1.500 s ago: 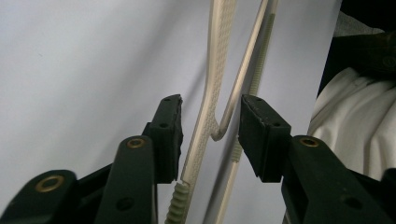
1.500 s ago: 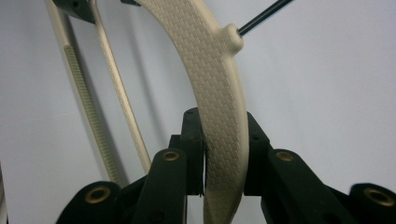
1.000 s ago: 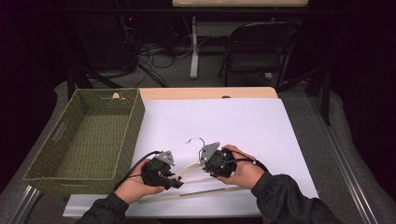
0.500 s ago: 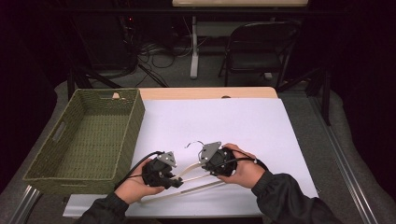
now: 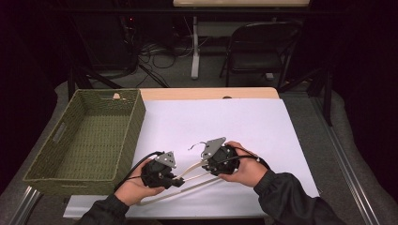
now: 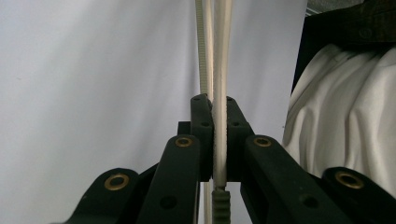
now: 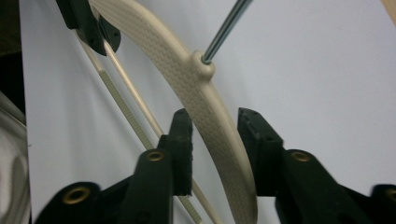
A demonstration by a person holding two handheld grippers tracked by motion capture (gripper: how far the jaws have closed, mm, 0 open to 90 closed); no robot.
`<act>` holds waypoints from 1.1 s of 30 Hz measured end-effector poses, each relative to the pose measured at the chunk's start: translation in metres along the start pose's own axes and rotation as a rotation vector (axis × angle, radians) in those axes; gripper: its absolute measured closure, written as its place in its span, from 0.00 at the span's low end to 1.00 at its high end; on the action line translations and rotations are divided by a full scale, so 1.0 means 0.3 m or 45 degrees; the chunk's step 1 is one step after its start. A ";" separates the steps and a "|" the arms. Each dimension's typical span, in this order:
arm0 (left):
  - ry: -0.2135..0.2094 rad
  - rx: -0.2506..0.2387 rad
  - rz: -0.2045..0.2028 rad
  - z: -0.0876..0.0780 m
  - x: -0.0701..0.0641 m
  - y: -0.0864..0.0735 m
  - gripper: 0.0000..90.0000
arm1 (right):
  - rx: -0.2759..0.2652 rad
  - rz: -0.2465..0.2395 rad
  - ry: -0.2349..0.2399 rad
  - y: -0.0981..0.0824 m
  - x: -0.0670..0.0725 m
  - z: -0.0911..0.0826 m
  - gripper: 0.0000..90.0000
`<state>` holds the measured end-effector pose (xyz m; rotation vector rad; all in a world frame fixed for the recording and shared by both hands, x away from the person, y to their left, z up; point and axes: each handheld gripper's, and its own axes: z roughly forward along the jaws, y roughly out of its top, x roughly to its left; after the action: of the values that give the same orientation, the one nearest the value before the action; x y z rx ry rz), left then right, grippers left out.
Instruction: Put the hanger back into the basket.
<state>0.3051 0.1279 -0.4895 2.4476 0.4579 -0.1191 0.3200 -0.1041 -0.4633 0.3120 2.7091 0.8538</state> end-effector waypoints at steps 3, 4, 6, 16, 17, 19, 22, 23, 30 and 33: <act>-0.001 -0.013 -0.015 -0.013 -0.007 -0.008 0.97 | -0.040 0.016 -0.019 0.001 -0.001 -0.021 0.59; -0.001 -0.013 -0.015 -0.013 -0.007 -0.008 0.97 | -0.053 0.027 -0.017 0.001 -0.003 -0.031 0.56; 0.019 -0.023 -0.021 -0.027 -0.016 -0.013 0.97 | -0.071 0.045 -0.019 0.001 -0.004 -0.043 0.55; 0.100 -0.091 -0.122 -0.152 -0.041 -0.051 0.97 | -0.219 0.147 -0.080 -0.054 -0.042 -0.199 0.52; 0.112 -0.102 -0.134 -0.169 -0.041 -0.054 0.97 | -0.227 0.152 -0.092 -0.062 -0.047 -0.212 0.52; 0.142 -0.111 -0.152 -0.201 -0.042 -0.056 0.97 | -0.233 0.168 -0.121 -0.075 -0.054 -0.241 0.52; 0.181 -0.138 -0.177 -0.249 -0.038 -0.057 0.97 | -0.266 0.186 -0.150 -0.094 -0.059 -0.279 0.52; 0.190 -0.152 -0.181 -0.263 -0.036 -0.056 0.97 | -0.268 0.192 -0.157 -0.100 -0.059 -0.290 0.52; 0.242 -0.202 -0.215 -0.357 -0.007 -0.032 0.97 | -0.270 0.249 -0.196 -0.155 -0.069 -0.310 0.52; 0.267 -0.217 -0.218 -0.409 0.005 -0.017 0.97 | -0.258 0.269 -0.205 -0.174 -0.074 -0.305 0.52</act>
<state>0.3012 0.2069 -0.3954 2.2600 0.7390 0.1033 0.3044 -0.2003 -0.4175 0.6016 2.4473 1.1011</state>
